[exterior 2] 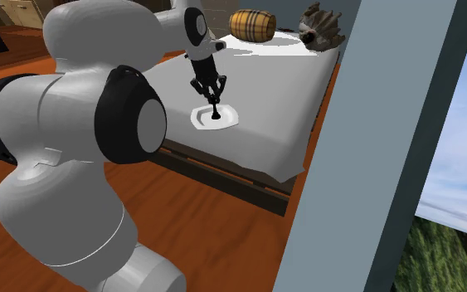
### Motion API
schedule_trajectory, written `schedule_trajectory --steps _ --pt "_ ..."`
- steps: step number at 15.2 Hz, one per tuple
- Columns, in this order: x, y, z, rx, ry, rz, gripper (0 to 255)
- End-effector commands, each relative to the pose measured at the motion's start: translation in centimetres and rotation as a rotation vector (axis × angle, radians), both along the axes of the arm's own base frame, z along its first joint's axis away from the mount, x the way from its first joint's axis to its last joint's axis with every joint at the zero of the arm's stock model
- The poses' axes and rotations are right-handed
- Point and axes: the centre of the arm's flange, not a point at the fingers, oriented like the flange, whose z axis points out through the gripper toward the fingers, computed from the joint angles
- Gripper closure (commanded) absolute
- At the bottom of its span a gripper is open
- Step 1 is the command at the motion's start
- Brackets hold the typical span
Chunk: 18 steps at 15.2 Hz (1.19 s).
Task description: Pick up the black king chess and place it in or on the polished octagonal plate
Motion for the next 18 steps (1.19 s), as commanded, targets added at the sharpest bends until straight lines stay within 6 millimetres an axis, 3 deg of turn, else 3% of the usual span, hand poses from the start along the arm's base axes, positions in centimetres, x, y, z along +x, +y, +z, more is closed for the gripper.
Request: schedule_trajectory --steps 1,6,7,12,16,18 --pt "0.0 0.0 -0.1 0.000 0.000 0.000 255" --pt "0.0 0.0 -0.1 0.000 0.000 0.000 255" --pt "0.0 0.0 -0.1 0.000 0.000 0.000 0" --pt "0.0 0.0 -0.1 0.000 0.000 0.000 0" --pt "-0.8 0.6 4.8 0.000 0.000 0.000 0" --pt "-0.8 0.6 4.8 0.000 0.000 0.000 0"
